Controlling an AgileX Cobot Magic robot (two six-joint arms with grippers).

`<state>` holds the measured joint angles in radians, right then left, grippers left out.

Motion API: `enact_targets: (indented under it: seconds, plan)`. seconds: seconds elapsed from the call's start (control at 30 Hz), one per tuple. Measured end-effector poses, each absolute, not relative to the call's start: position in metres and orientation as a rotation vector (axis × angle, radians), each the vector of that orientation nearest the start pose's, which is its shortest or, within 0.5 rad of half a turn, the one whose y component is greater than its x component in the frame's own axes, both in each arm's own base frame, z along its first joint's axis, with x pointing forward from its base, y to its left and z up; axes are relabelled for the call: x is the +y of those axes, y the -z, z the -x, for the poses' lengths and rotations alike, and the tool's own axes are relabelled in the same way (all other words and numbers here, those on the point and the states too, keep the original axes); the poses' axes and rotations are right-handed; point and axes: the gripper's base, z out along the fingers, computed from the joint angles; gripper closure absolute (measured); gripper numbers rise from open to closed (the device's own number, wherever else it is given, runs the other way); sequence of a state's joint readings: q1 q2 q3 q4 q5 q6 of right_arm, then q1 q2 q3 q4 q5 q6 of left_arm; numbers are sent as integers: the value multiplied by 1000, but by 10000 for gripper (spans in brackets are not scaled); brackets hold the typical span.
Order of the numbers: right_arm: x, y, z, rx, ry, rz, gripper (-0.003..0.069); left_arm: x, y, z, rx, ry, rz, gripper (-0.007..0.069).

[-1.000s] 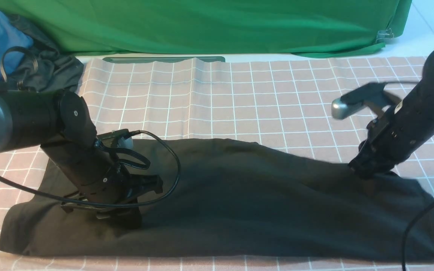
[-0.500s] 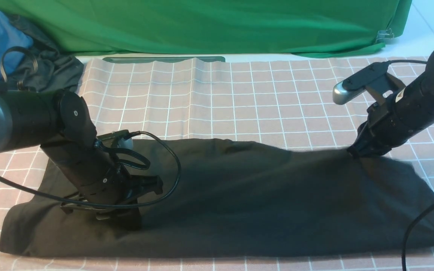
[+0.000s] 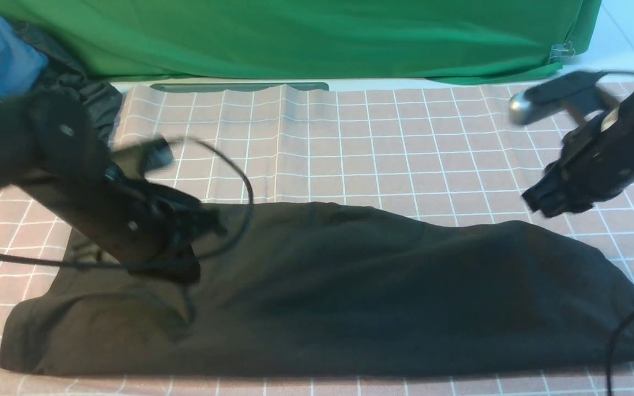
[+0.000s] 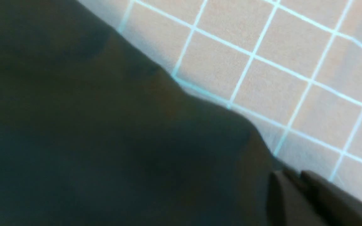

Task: Fold a long-sleeved shirt over a pink coffee tablecloth.
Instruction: 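Pull the folded dark garment lengthwise by its ends to straighten it flat on the table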

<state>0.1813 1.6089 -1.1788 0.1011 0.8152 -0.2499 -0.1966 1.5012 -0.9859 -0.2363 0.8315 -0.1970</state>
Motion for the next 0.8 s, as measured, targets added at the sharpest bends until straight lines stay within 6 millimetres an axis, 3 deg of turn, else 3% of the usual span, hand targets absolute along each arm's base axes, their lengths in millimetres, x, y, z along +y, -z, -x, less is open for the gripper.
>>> enact_targets:
  seconds: [0.1, 0.2, 0.33, 0.5, 0.6, 0.8]
  plan:
    - [78, -278, -306, 2632, -168, 509, 619, -67, -254, -267, 2790, 349, 221, 611]
    - [95, -279, -289, 2639, -220, 583, 619, -59, -246, -259, 2805, 262, 268, 611]
    - [109, -245, -274, 2713, -243, 657, 619, -38, -217, -255, 2828, 160, 416, 611]
    - [106, -194, -264, 2819, -219, 662, 620, -9, -190, -251, 2883, 95, 584, 611]
    - [103, -180, -257, 2868, -192, 669, 620, 7, -182, -246, 2906, 48, 653, 611]
    - [86, -163, -244, 2964, -11, 518, 620, 33, -170, -228, 2950, 4, 844, 611]
